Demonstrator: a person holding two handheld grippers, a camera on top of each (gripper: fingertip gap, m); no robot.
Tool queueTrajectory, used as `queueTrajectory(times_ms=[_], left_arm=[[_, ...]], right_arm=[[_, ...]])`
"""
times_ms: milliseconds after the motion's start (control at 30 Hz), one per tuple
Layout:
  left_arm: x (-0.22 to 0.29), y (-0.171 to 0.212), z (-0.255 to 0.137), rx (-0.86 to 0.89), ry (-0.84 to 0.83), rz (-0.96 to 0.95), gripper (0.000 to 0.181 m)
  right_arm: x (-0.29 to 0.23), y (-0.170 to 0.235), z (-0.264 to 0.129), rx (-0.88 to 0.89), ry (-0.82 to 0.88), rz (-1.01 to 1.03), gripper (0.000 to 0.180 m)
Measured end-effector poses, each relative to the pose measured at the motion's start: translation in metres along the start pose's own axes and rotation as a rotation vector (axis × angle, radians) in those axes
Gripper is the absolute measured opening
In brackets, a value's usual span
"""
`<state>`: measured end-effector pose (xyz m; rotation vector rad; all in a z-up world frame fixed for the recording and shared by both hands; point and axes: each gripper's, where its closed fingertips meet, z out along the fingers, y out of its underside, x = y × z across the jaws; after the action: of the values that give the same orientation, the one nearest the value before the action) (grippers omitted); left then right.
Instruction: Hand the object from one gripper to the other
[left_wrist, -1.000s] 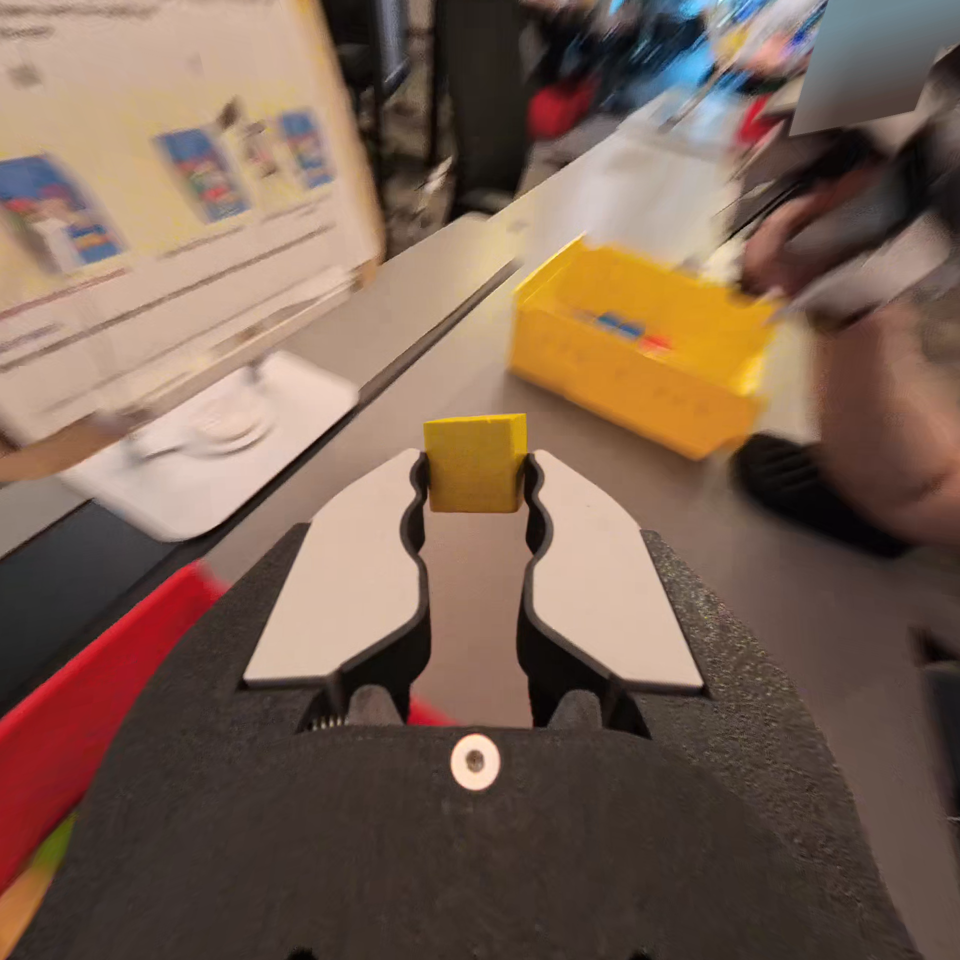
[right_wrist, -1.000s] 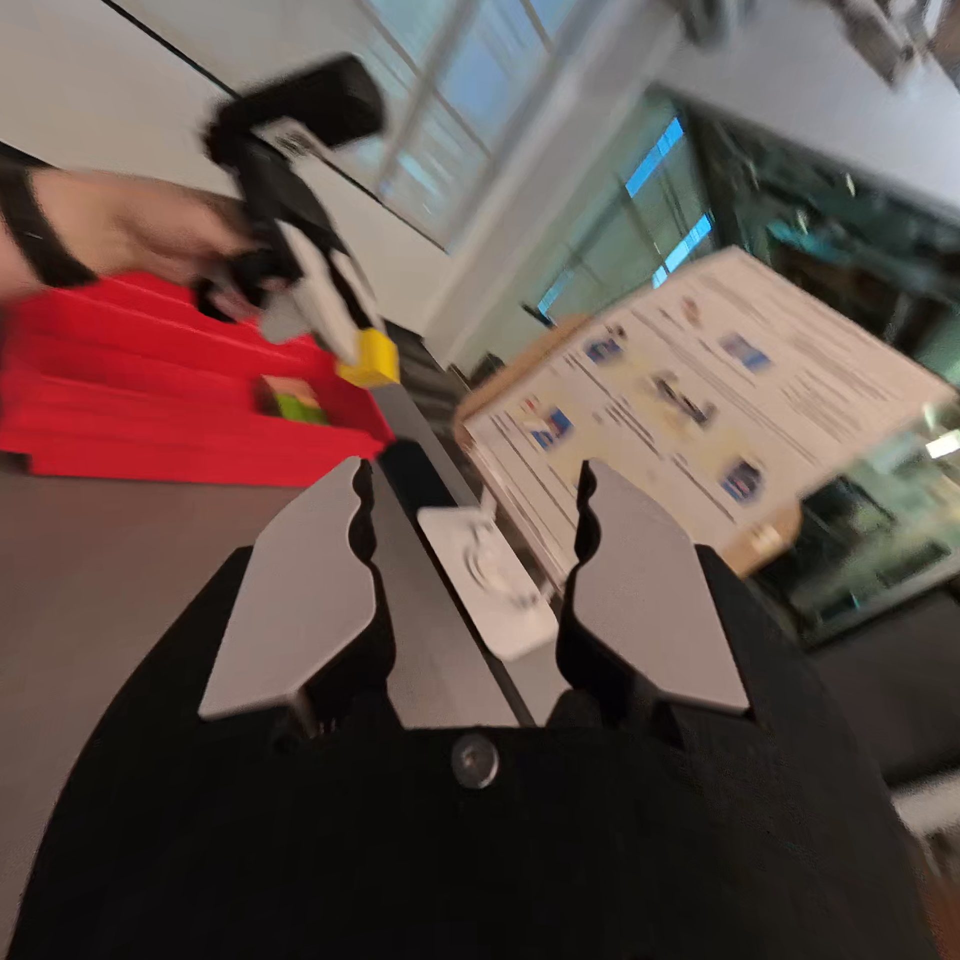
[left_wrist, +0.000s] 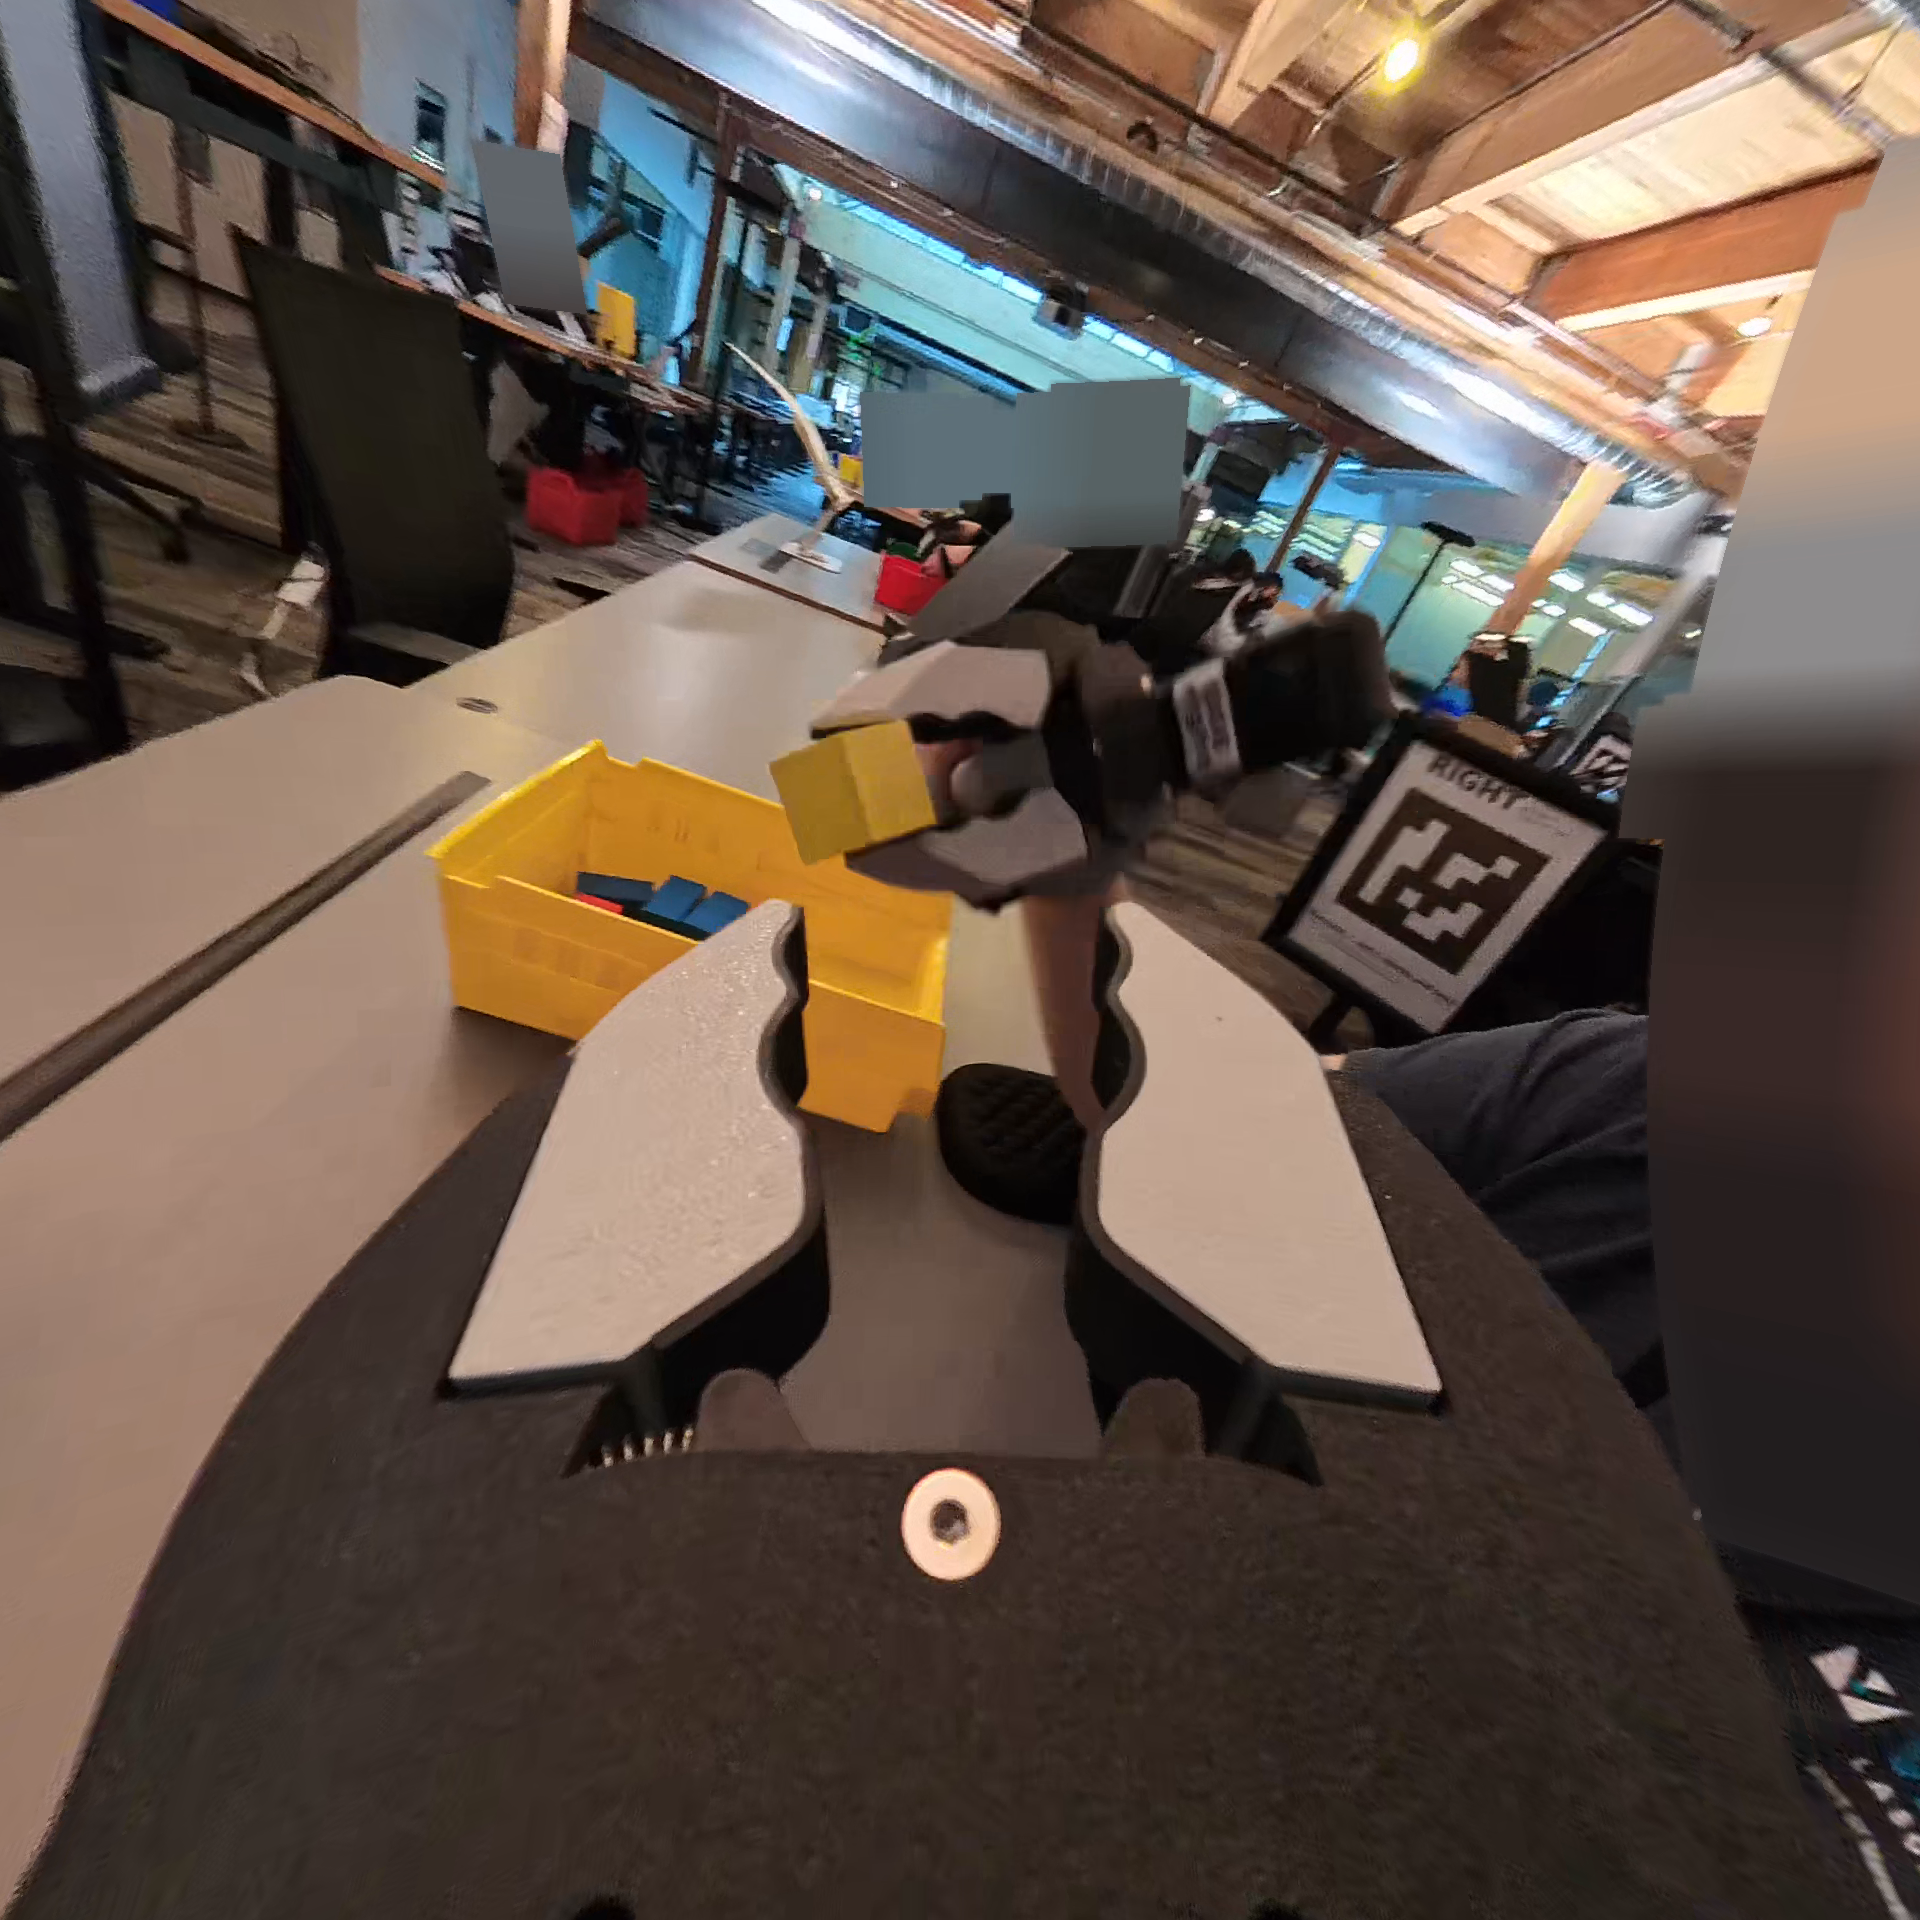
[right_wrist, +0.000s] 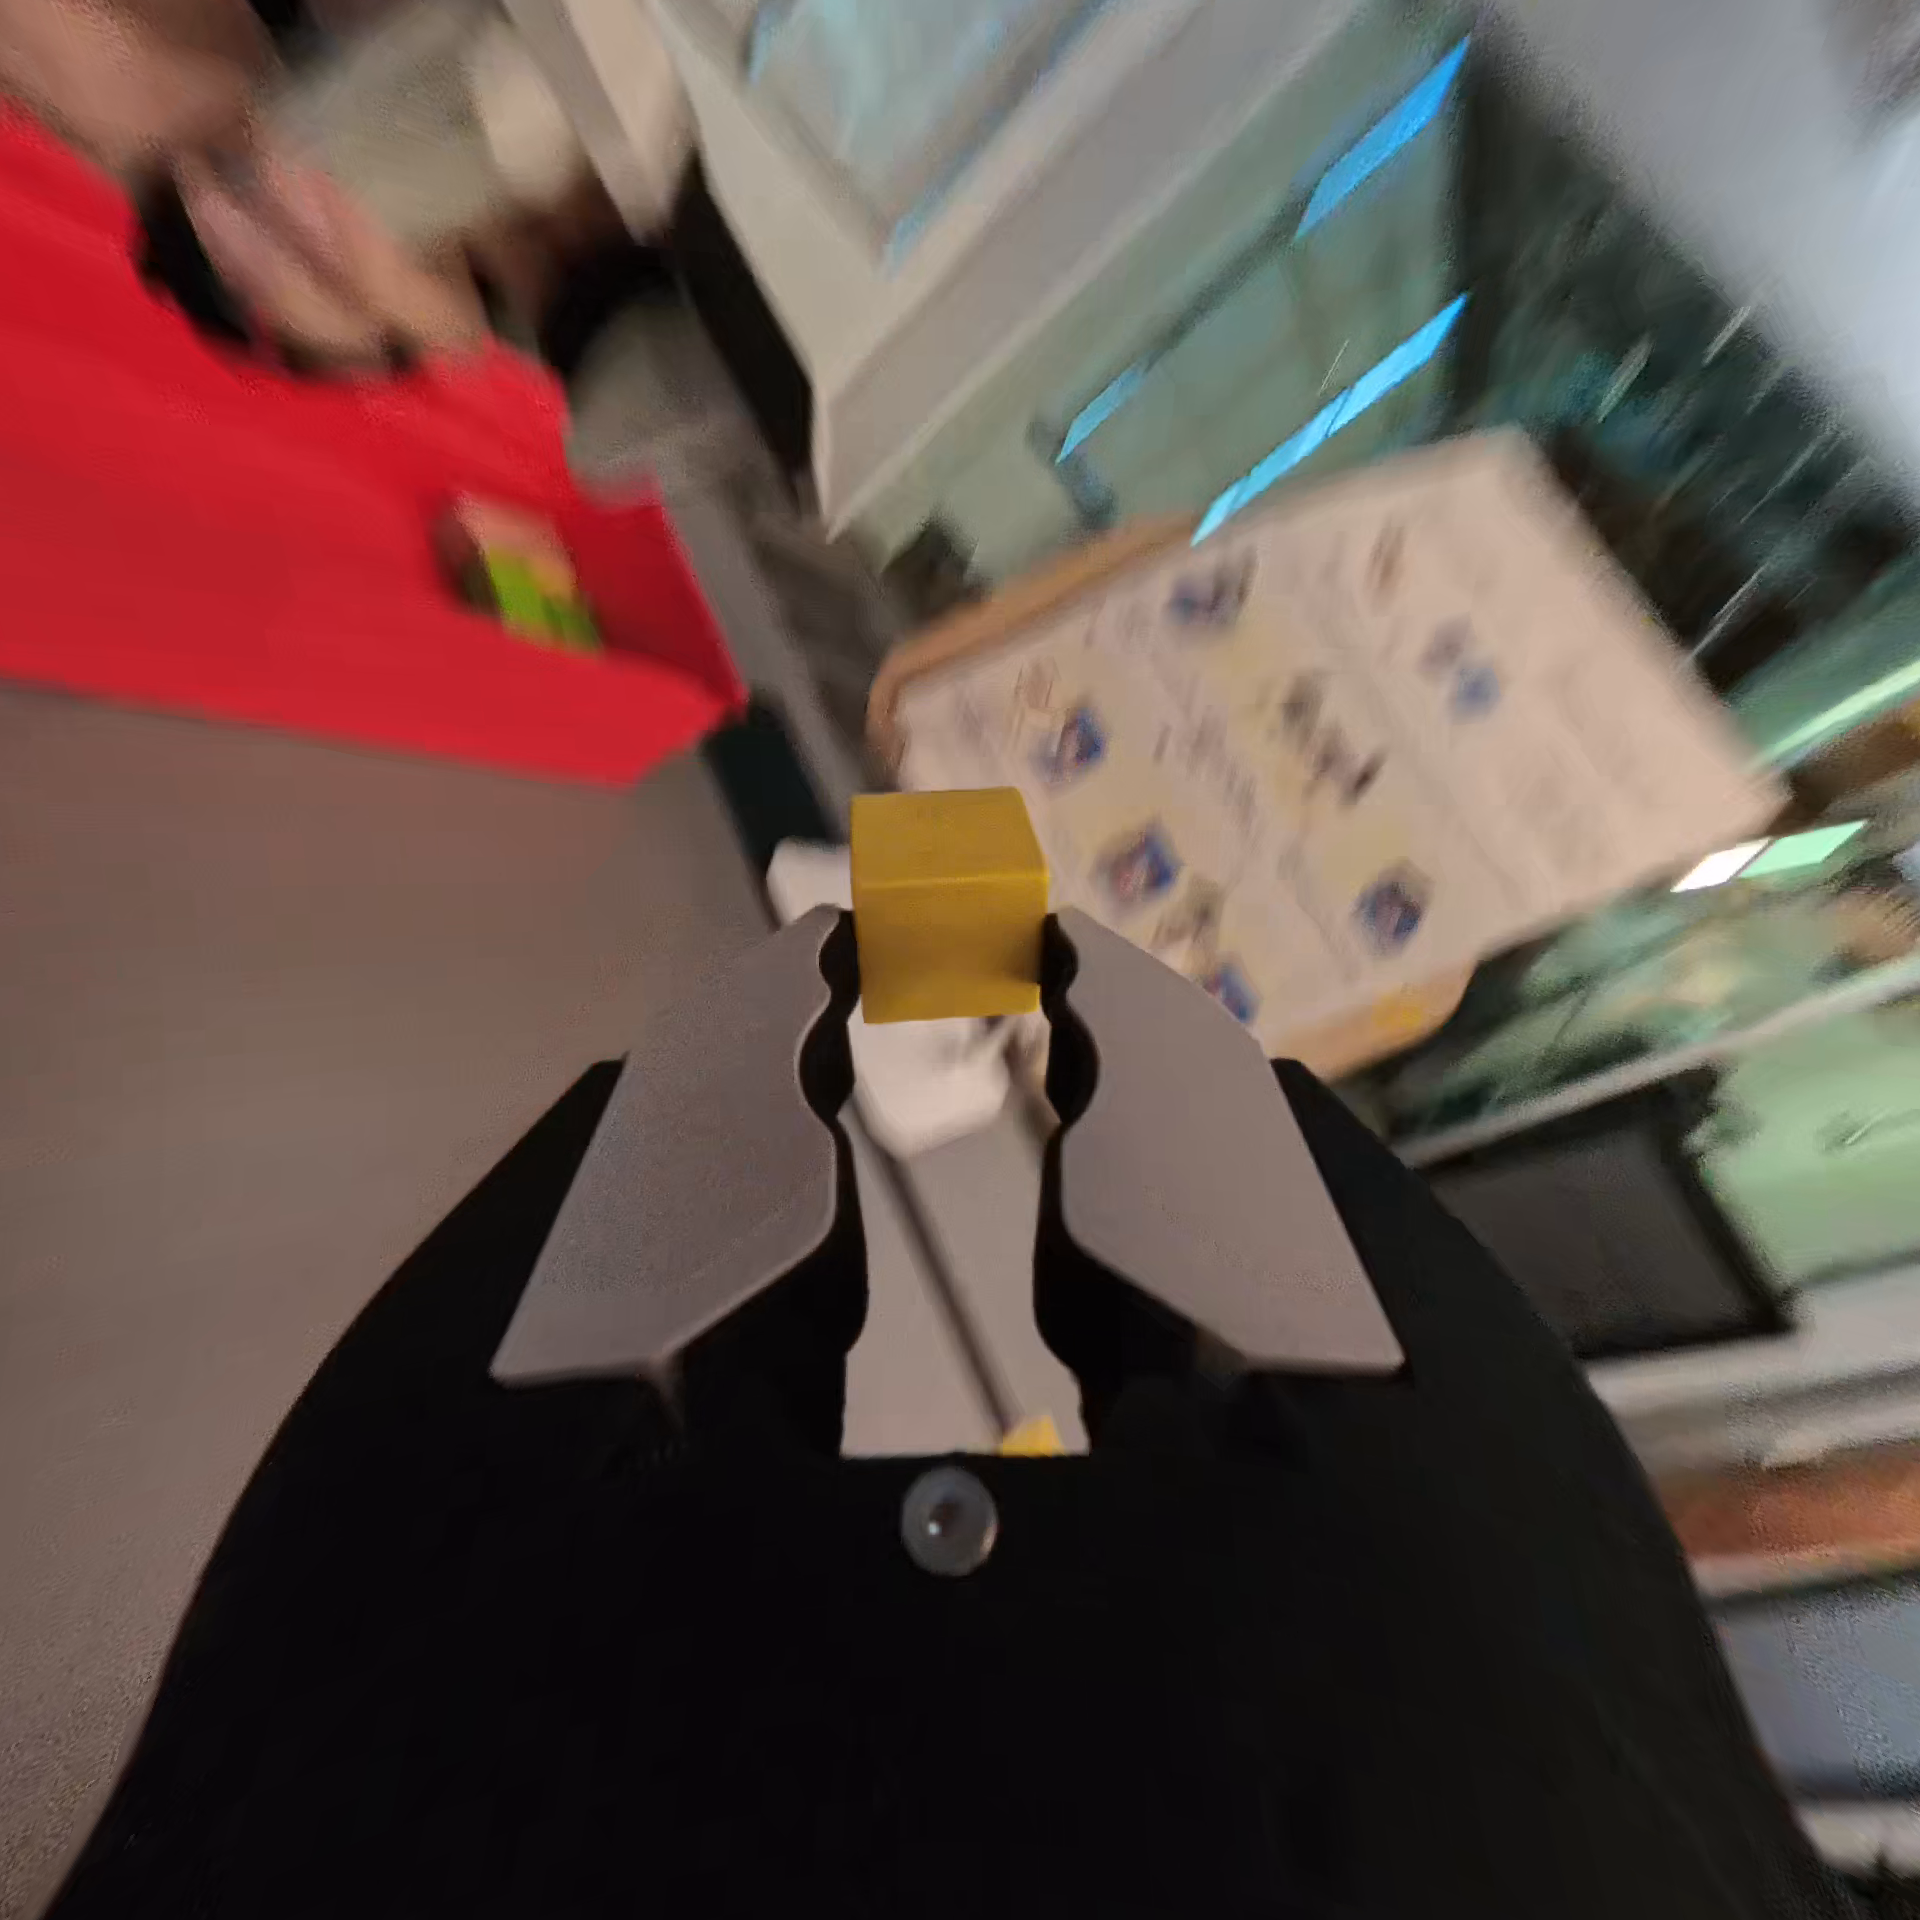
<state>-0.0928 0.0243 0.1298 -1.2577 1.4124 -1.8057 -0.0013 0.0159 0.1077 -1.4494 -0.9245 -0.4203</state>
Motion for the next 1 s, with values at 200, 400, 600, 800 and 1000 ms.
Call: queueTrajectory(times_ms=[200,400,600,800,1000], left_arm=[[0.003,-0.013,-0.021,0.021,-0.096,0.13,0.047],[0.007,-0.017,-0.03,0.023,-0.105,0.135,0.042],[0.005,-0.022,-0.042,0.038,-0.139,0.143,0.041],[0.004,-0.025,-0.049,0.049,-0.15,0.144,0.04],[0.005,-0.023,-0.049,0.032,-0.155,0.142,0.04]], right_arm=[[-0.005,0.19,-0.092,-0.781,-0.244,0.406,0.034],[-0.062,0.278,-0.102,-1.06,-0.488,0.625,0.035],[-0.081,0.304,-0.08,-1.101,-0.546,0.614,0.035],[-0.083,0.311,-0.078,-1.161,-0.536,0.618,0.035],[-0.083,0.313,-0.082,-1.27,-0.491,0.679,0.035]])
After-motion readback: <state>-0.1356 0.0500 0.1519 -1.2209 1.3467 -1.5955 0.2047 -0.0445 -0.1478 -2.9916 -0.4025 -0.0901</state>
